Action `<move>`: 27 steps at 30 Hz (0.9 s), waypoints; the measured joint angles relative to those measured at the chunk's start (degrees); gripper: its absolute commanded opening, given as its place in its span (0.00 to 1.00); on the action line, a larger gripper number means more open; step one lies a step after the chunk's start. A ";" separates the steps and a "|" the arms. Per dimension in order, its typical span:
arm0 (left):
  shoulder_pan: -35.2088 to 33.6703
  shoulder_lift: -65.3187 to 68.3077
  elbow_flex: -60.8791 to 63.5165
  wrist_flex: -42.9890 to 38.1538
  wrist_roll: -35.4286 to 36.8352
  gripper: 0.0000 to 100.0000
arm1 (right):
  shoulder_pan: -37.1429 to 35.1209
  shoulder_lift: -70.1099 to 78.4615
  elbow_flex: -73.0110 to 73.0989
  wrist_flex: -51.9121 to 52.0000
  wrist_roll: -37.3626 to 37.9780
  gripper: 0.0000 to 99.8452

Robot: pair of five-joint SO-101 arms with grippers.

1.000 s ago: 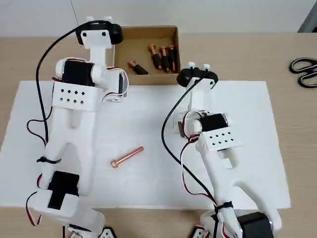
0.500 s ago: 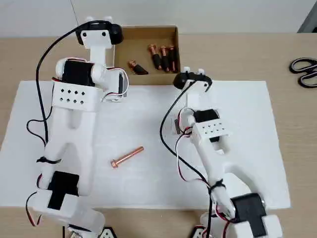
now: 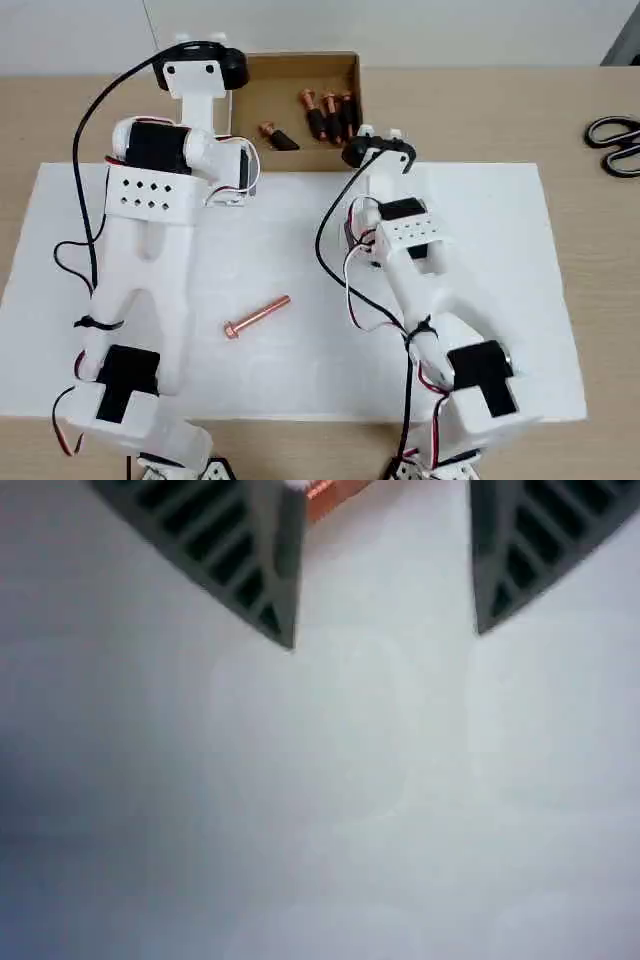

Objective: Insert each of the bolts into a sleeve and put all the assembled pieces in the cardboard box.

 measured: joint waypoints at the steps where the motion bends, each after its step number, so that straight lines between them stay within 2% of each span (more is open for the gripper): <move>1: 0.00 0.00 0.00 0.00 0.00 0.11 | 0.00 0.70 -0.62 0.00 0.00 0.16; 6: 0.00 0.00 0.00 0.00 0.00 0.11 | 0.97 3.96 -2.73 0.00 0.18 0.00; 18: 0.00 0.00 0.00 0.00 0.00 0.11 | 6.51 5.10 -4.13 0.88 0.00 0.00; 27: 0.00 0.00 0.00 0.00 0.00 0.11 | 7.12 -4.92 -19.16 21.54 0.09 0.00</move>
